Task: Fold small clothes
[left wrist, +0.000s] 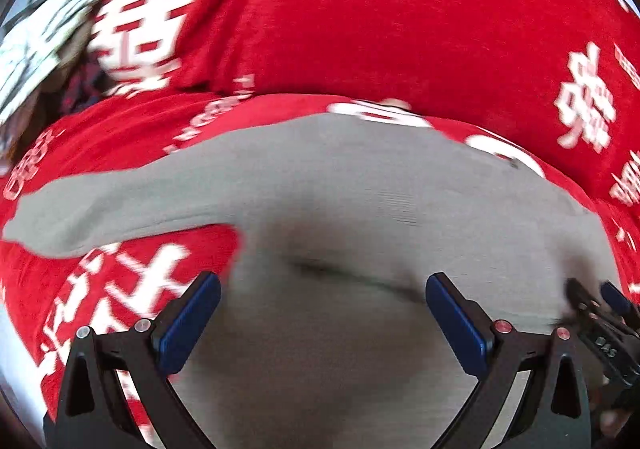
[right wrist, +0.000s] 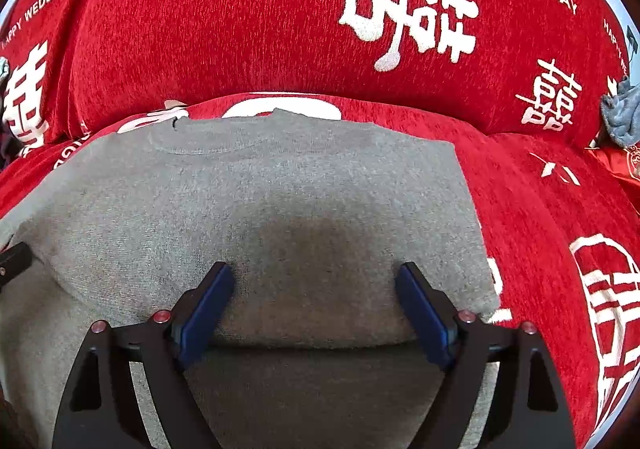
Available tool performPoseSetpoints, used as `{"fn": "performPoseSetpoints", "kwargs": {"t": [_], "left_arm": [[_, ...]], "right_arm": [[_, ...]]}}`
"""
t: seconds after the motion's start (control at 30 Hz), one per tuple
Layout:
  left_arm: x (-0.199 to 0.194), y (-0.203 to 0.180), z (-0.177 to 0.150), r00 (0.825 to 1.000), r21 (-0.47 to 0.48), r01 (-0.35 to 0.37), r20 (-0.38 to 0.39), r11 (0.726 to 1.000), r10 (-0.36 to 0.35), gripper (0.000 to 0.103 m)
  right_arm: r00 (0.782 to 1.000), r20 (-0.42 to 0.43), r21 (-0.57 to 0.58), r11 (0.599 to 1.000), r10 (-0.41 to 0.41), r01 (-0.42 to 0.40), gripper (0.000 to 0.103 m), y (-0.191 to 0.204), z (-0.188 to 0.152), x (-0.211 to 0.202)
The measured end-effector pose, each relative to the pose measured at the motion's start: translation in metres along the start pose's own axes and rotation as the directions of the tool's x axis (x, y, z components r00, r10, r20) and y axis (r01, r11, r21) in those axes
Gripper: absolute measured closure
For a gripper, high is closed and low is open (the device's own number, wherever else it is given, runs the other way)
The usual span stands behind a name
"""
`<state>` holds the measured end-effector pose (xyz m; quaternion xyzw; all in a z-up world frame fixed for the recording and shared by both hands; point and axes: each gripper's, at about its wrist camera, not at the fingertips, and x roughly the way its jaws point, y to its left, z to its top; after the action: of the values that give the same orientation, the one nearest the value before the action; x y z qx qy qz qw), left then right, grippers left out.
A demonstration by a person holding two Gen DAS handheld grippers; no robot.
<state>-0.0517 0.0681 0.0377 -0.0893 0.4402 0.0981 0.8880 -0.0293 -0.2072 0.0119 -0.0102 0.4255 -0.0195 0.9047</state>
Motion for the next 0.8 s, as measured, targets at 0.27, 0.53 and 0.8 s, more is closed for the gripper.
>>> {"fn": "performPoseSetpoints", "kwargs": {"t": [0.27, 0.53, 0.8], "left_arm": [[0.006, 0.108, 0.006, 0.991, -0.25, -0.135, -0.012, 0.959, 0.136, 0.0], [0.011, 0.198, 0.001, 0.973, -0.47, -0.223, -0.048, 0.854, 0.227, 0.0], [0.042, 0.248, 0.011, 0.952, -0.555, -0.295, -0.104, 0.778, 0.287, 0.0]], "right_arm": [[1.0, 0.0, -0.005, 1.0, -0.007, 0.007, 0.016, 0.001, 0.0, 0.0], [1.0, 0.0, -0.008, 1.0, -0.008, 0.008, 0.016, 0.0, 0.0, 0.0], [1.0, 0.0, -0.014, 1.0, -0.016, 0.016, 0.016, 0.001, 0.0, 0.001]]}}
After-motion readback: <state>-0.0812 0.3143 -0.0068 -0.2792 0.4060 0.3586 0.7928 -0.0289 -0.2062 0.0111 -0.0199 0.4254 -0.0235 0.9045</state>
